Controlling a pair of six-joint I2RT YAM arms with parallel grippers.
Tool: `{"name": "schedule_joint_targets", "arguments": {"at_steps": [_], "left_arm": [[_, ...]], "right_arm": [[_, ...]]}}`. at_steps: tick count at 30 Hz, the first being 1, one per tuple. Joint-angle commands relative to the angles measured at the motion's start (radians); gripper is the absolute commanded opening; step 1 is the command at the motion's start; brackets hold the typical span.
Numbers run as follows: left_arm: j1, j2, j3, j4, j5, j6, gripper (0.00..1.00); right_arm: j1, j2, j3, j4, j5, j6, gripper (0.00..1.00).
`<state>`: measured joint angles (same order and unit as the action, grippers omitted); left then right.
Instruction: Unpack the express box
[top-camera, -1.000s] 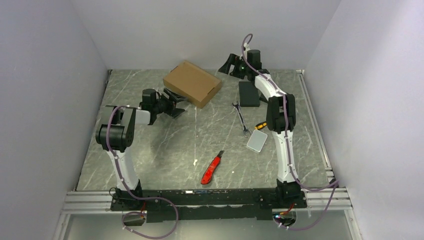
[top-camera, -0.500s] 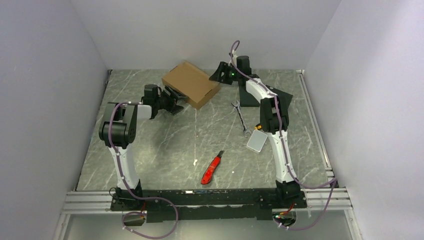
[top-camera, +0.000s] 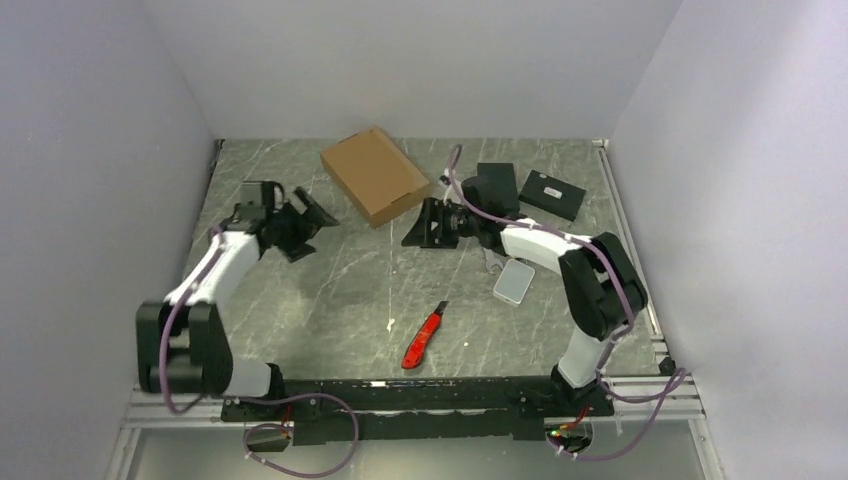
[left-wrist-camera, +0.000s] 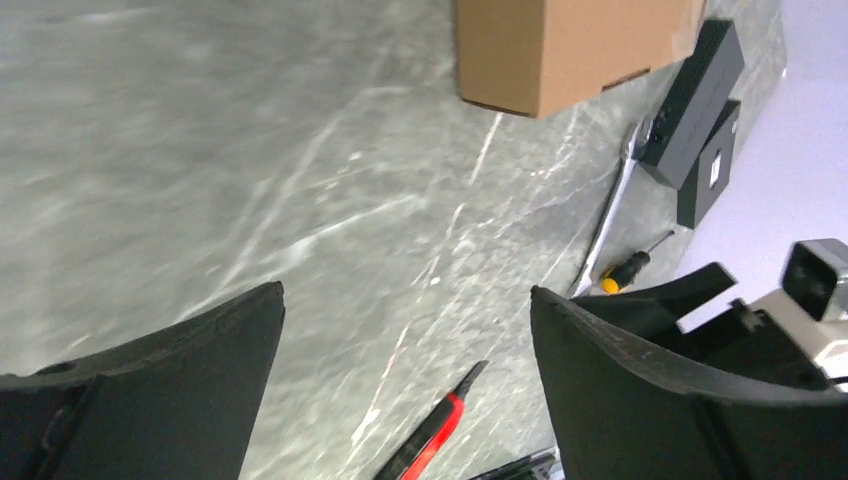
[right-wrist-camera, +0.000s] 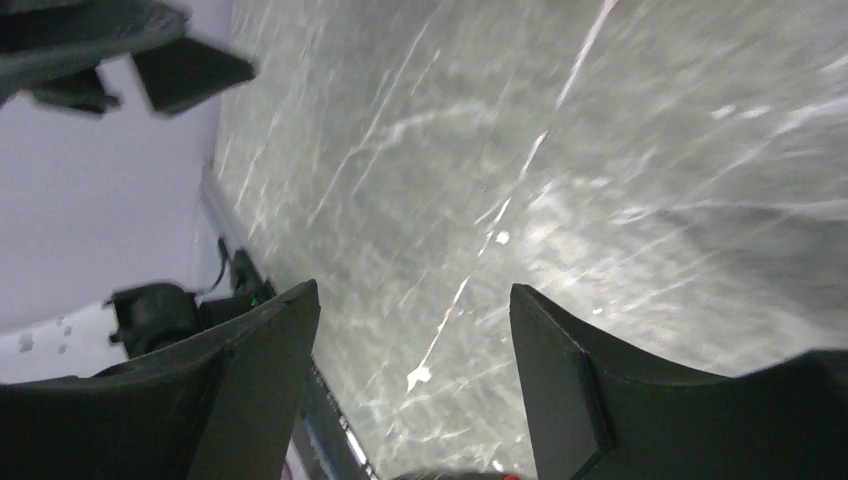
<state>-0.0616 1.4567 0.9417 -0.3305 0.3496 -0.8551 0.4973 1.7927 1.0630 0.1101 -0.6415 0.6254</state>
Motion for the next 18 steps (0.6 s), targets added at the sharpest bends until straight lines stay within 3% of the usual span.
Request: {"name": "schedule_joint_targets", "arguments": {"at_steps": [1,3,7,14,18], "left_arm": [[0.147,-0.179,-0.043,-0.229,-0.042,0.129,0.99],[0.18,-0.2,-0.043,-0.126,0.108,0.124,0.99],[0.178,-0.13,-0.014,0.064,0.243,0.044,0.99],[0.136,0.115,0.059,0.365,0.262,-0.073,0.98],[0.085,0.269,0.137,0.43,0.201,-0.066,0.97]], "right_arm": [[-0.108,-0.049,0.068,-0.084,0.19,-0.059,0.76],[-0.161,0.011,0.148,-0.103,0.167,-0.067,0.77],[-0.231,0.185,0.337,-0.105,0.122,-0.047,0.81],[-0.244,0.498,0.706,-0.093,0.062,0.017,0.83],[-0.209,0.606,0.864,-0.105,0.088,-0.005,0.8]]}}
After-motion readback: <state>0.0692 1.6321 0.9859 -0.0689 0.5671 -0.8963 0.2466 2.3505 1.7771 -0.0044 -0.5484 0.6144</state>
